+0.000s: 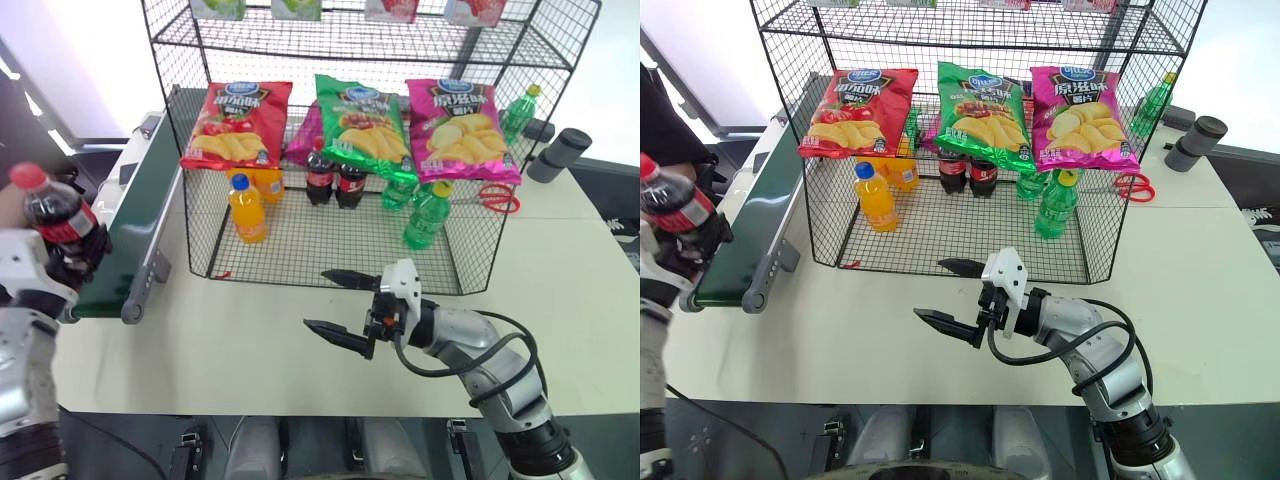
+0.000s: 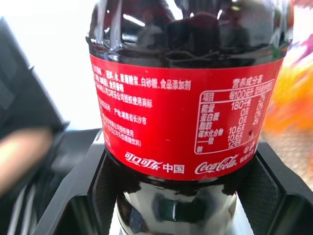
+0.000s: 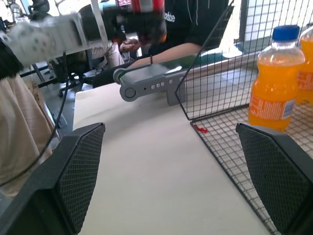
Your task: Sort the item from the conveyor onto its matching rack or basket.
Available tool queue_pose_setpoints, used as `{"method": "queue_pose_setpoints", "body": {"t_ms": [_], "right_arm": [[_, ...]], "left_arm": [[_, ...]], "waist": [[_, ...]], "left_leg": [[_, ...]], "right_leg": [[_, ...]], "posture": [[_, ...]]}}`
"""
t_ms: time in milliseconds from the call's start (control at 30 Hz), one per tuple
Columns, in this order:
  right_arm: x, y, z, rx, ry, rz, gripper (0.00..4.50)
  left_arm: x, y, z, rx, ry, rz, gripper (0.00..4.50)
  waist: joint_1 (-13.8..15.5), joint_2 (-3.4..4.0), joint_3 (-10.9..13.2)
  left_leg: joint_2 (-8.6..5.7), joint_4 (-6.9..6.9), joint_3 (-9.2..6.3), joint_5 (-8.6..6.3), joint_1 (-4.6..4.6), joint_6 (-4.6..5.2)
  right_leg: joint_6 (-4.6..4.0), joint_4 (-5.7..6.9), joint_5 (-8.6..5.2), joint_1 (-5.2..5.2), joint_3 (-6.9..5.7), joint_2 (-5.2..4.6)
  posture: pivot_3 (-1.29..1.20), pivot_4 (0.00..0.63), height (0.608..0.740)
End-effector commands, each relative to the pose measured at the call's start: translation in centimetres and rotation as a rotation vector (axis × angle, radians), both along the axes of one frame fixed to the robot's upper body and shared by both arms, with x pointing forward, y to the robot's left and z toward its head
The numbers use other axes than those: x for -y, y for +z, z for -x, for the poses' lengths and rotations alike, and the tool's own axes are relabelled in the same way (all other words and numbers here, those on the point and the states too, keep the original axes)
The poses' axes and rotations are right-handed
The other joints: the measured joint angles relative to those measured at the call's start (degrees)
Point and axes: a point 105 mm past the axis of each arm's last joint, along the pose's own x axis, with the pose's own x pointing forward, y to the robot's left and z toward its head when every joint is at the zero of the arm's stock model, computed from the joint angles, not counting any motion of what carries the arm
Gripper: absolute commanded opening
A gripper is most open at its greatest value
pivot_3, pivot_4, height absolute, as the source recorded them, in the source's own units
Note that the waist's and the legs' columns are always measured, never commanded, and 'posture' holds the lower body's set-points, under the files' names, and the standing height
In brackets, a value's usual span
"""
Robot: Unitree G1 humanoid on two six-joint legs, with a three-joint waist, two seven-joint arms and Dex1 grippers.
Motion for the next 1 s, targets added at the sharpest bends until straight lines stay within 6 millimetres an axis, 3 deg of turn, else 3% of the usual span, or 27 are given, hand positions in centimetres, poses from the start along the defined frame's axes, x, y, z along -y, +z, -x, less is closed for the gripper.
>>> {"method": "queue_pose_setpoints", "body": {"t_ms": [33,200,400,667,1000], "right_arm": [[0.6,1.1,-0.5,0.025,-0.003,-0.022,4.5],[0.7,2.3,-0.9,0.027,-0.008,-0.057,4.5],[0.7,2.8,-1.0,0.024,-0.039,-0.076,4.5],[0.6,3.1,-0.7,0.006,-0.088,-0.113,4.5],[-0.1,3.1,-0.2,-0.011,-0.08,-0.124,4.5]], "left_arm": [[5.1,0.8,0.7,-0.035,-0.261,-0.016,2.83],[11.5,-2.2,1.2,-0.179,-0.548,-0.056,2.83],[18.4,-4.5,0.4,-0.205,-0.812,-0.051,2.83],[23.1,-5.1,0.1,-0.185,-1.036,-0.083,2.83],[25.6,-5.6,0.7,-0.181,-1.161,-0.137,2.83]], "waist": [[-0.1,0.05,0.0],[-0.1,0.1,0.1],[0.3,0.21,0.1],[0.1,0.22,0.1],[0.3,0.22,0.1]], "left_leg": [[-0.03,-0.03,0.02,0.0,0.0,0.0],[-0.04,-0.1,0.03,0.01,0.0,0.02],[-0.06,-0.07,0.05,0.02,0.0,0.04],[0.05,-0.04,0.06,0.04,-0.03,0.07],[0.05,0.15,0.06,0.04,-0.03,0.09]], "right_leg": [[0.0,-0.02,0.0,0.0,0.0,-0.04],[0.0,0.02,0.0,-0.07,-0.03,-0.06],[0.01,0.04,0.0,-0.04,-0.06,-0.05],[0.22,0.11,0.12,-0.09,-0.04,0.26],[0.27,0.18,0.13,-0.03,-0.04,0.53]], "posture": [[0.0,0.15,0.74],[0.0,0.15,0.74],[0.0,0.15,0.74],[0.0,0.15,0.74],[0.0,0.15,0.74]]}}
